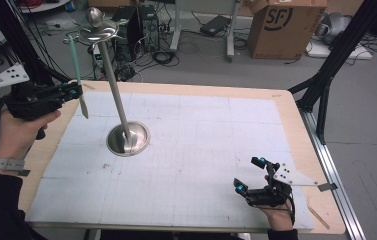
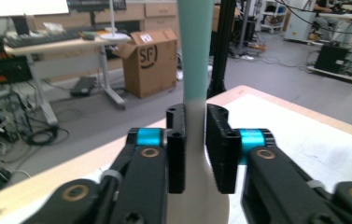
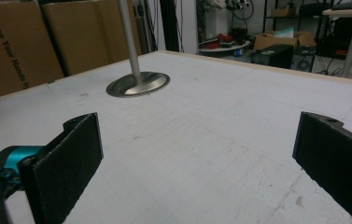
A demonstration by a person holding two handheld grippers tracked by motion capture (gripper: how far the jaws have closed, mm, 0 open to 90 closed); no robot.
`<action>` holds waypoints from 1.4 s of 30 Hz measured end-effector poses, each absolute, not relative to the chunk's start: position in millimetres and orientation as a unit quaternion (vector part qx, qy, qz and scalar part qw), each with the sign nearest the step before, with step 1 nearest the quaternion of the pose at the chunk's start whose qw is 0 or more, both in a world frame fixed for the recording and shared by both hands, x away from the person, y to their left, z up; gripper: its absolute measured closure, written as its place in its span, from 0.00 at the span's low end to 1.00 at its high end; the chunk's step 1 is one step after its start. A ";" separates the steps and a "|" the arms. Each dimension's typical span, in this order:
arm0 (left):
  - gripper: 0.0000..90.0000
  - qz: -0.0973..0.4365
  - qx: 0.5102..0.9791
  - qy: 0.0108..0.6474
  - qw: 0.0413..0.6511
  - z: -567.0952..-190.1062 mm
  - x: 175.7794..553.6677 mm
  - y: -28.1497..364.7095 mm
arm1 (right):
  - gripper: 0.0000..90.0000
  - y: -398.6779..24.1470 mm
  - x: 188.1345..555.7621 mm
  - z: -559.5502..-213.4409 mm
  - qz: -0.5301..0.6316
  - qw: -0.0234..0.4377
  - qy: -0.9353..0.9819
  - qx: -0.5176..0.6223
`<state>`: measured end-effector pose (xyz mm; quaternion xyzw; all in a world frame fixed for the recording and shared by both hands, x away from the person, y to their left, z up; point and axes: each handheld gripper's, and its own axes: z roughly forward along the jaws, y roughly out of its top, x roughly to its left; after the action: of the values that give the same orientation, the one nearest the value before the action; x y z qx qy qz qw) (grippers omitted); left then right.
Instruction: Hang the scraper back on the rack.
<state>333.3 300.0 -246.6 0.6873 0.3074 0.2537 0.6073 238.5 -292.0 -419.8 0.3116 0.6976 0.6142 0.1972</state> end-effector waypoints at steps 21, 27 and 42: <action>0.14 0.242 0.690 0.265 0.628 -294.0 303.5 283.4 | 0.01 -291.7 237.4 -418.8 0.614 0.195 0.698 0.313; 0.07 0.238 0.684 0.279 0.630 -313.7 295.3 283.1 | 0.01 -289.7 239.3 -418.5 0.615 0.194 0.698 0.311; 0.02 0.228 0.683 0.275 0.637 -375.3 272.5 282.6 | 0.01 -288.8 240.5 -415.7 0.618 0.196 0.697 0.308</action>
<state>272.5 282.6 -375.3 0.6829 0.2750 0.2282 0.6371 240.5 -288.8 -415.7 0.3078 0.6967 0.6176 0.1960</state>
